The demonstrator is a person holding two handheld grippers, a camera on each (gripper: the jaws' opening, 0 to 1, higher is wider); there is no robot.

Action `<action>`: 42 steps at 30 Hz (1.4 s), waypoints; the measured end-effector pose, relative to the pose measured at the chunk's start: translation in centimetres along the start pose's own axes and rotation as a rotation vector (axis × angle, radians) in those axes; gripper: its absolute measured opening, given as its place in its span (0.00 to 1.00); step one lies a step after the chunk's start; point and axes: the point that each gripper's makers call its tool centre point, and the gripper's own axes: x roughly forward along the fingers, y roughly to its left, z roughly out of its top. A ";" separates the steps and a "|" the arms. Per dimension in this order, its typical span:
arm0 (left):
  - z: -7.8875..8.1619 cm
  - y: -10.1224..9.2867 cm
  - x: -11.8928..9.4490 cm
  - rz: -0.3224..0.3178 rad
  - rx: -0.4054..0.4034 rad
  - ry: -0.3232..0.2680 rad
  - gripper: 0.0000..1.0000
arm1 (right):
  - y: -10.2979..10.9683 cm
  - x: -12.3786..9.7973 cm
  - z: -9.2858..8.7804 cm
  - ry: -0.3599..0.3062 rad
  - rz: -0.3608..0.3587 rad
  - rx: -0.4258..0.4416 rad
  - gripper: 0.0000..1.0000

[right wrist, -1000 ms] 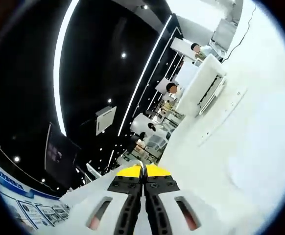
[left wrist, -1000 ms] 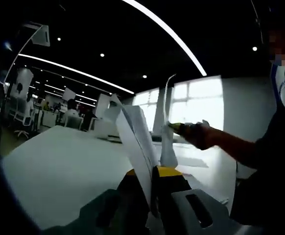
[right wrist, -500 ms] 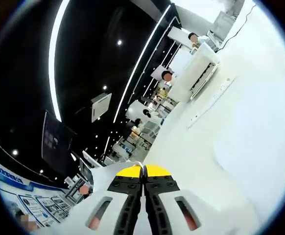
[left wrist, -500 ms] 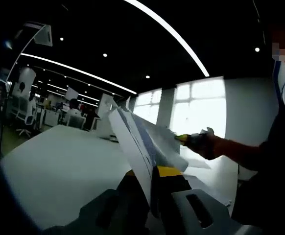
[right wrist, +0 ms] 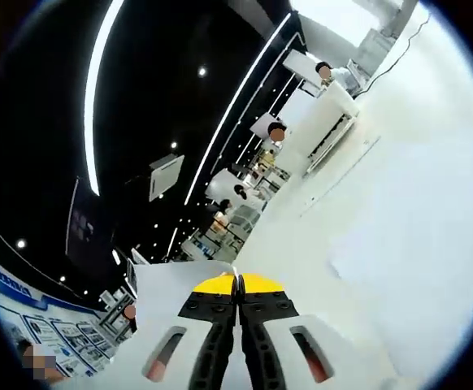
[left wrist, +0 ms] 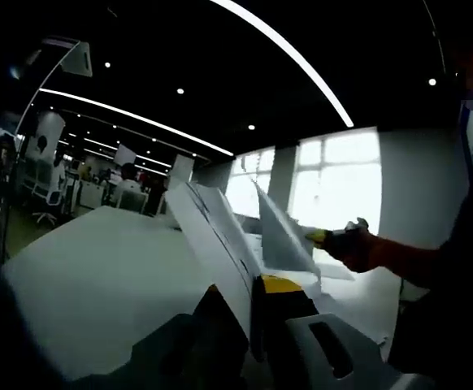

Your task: Organize the stack of printing papers by aligning and flattening the scattered papers on the table

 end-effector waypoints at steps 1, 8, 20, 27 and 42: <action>0.0 0.0 0.0 0.001 0.001 0.001 0.07 | -0.5 0.2 0.3 -0.017 -0.015 0.014 0.00; 0.0 0.1 0.1 0.007 0.012 -0.006 0.08 | -0.1 2.4 0.1 -0.020 -0.020 0.076 0.00; 0.3 0.5 -0.2 0.005 -0.003 -0.023 0.09 | 6.6 3.2 -2.6 0.116 0.107 -0.013 0.00; 0.3 0.4 -0.2 0.004 -0.006 -0.026 0.10 | 5.5 1.5 -3.9 0.131 0.102 -0.009 0.00; 0.5 0.1 -0.2 -0.010 -0.025 -0.038 0.11 | 6.2 -0.8 -6.2 0.158 0.286 -0.076 0.00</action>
